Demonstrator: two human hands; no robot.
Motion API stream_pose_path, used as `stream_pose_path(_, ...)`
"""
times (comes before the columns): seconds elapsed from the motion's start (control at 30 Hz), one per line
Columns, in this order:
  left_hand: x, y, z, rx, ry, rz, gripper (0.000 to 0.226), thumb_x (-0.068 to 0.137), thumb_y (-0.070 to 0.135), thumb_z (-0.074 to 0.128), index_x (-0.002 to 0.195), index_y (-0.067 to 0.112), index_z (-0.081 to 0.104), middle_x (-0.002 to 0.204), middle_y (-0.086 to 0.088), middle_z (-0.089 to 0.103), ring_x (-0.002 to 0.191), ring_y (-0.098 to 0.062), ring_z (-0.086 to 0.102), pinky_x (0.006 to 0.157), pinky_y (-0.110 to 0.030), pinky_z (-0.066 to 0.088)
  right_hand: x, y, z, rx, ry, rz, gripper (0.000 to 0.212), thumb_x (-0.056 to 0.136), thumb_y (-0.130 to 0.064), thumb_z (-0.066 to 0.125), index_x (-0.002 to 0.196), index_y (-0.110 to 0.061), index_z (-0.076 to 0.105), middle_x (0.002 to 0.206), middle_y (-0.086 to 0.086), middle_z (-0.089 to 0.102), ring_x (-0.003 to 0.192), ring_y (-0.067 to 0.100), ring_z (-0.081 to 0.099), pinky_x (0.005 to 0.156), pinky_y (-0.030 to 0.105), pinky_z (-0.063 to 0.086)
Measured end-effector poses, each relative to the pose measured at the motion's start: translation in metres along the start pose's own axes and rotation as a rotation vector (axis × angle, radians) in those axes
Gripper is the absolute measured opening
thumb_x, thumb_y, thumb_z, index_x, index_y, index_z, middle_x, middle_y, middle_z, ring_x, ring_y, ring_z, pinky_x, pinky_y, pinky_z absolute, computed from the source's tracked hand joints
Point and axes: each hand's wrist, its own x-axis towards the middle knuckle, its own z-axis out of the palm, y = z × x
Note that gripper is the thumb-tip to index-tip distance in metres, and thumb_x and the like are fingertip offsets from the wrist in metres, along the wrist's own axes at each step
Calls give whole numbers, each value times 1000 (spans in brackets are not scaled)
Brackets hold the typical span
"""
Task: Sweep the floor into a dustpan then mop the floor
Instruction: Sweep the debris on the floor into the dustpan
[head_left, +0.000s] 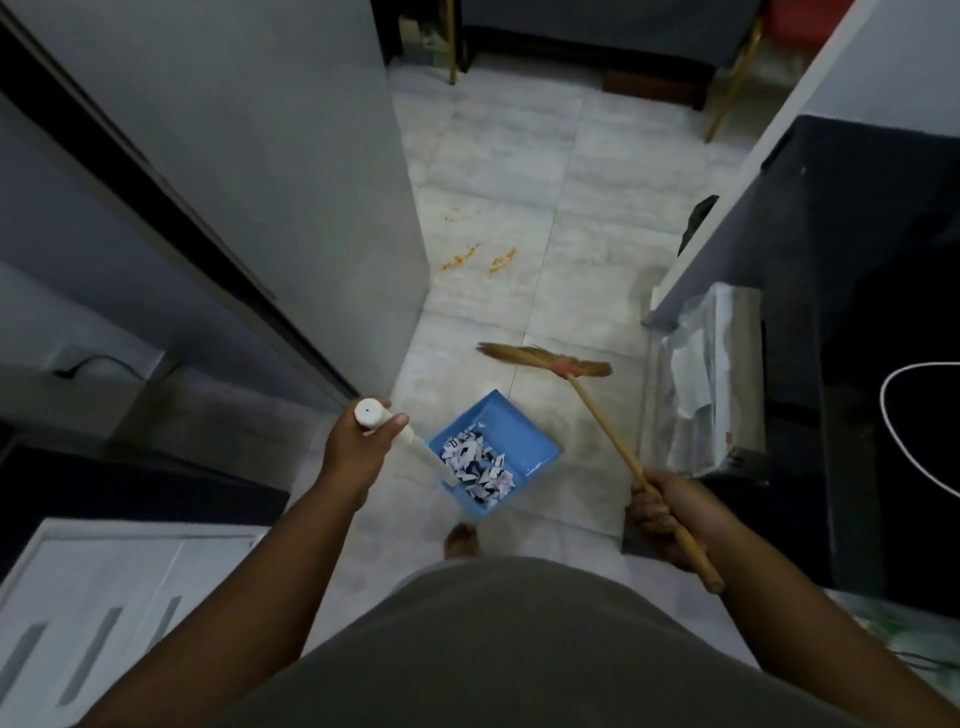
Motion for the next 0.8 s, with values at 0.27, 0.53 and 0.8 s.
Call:
stream_pose_path(0.27, 97, 53, 27, 46, -87, 21, 25, 85, 15, 76, 105, 19, 62, 102, -8, 65, 97, -28, 62, 89, -46, 52, 15, -72, 55, 79, 14, -61, 37, 105, -30, 34, 72, -15, 39, 45, -3, 32, 26, 7, 27, 26, 11, 18)
stream_pose_path(0.53, 184, 110, 99, 100, -73, 25, 20, 86, 13, 75, 98, 19, 59, 94, -6, 62, 90, -22, 56, 80, -37, 45, 72, -197, 64, 106, 10, -52, 35, 104, -30, 35, 73, -16, 40, 47, -4, 32, 29, 7, 28, 26, 12, 19)
stream_pose_path(0.8, 246, 197, 162, 196, 19, 43, 22, 87, 17, 74, 106, 14, 63, 101, -9, 65, 100, -30, 62, 92, -48, 52, 106, -333, 71, 43, -15, -30, 35, 104, -29, 36, 73, -14, 42, 49, -3, 33, 32, 7, 29, 26, 15, 21)
